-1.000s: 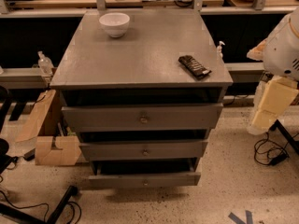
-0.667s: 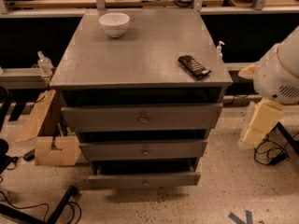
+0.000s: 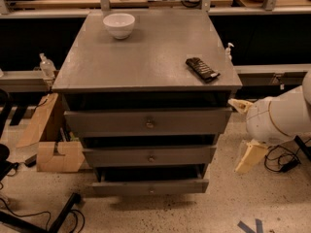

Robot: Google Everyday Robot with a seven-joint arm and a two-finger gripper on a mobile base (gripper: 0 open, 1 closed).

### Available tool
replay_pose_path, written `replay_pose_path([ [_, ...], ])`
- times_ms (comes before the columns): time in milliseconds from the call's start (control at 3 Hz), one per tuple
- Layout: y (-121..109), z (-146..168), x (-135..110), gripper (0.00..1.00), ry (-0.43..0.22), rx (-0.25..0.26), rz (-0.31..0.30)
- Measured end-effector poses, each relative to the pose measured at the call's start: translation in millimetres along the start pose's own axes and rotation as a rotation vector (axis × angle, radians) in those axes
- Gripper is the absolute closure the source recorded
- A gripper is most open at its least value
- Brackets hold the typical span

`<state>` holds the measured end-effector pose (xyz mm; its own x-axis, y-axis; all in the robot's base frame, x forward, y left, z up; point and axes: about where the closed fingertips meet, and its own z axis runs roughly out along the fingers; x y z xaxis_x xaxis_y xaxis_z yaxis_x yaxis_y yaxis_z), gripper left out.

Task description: Open bottom drawer

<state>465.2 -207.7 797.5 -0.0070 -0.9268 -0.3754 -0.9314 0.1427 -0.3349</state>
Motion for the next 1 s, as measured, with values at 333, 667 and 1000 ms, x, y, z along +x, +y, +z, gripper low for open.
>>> replay_pose_path([
  [333,-10,40,6,0.0,0.003,0.09,-0.093],
  [667,-12,52,14,0.0,0.05,0.123,-0.118],
  [1000,-12,52,14,0.0,0.055,0.128,-0.122],
])
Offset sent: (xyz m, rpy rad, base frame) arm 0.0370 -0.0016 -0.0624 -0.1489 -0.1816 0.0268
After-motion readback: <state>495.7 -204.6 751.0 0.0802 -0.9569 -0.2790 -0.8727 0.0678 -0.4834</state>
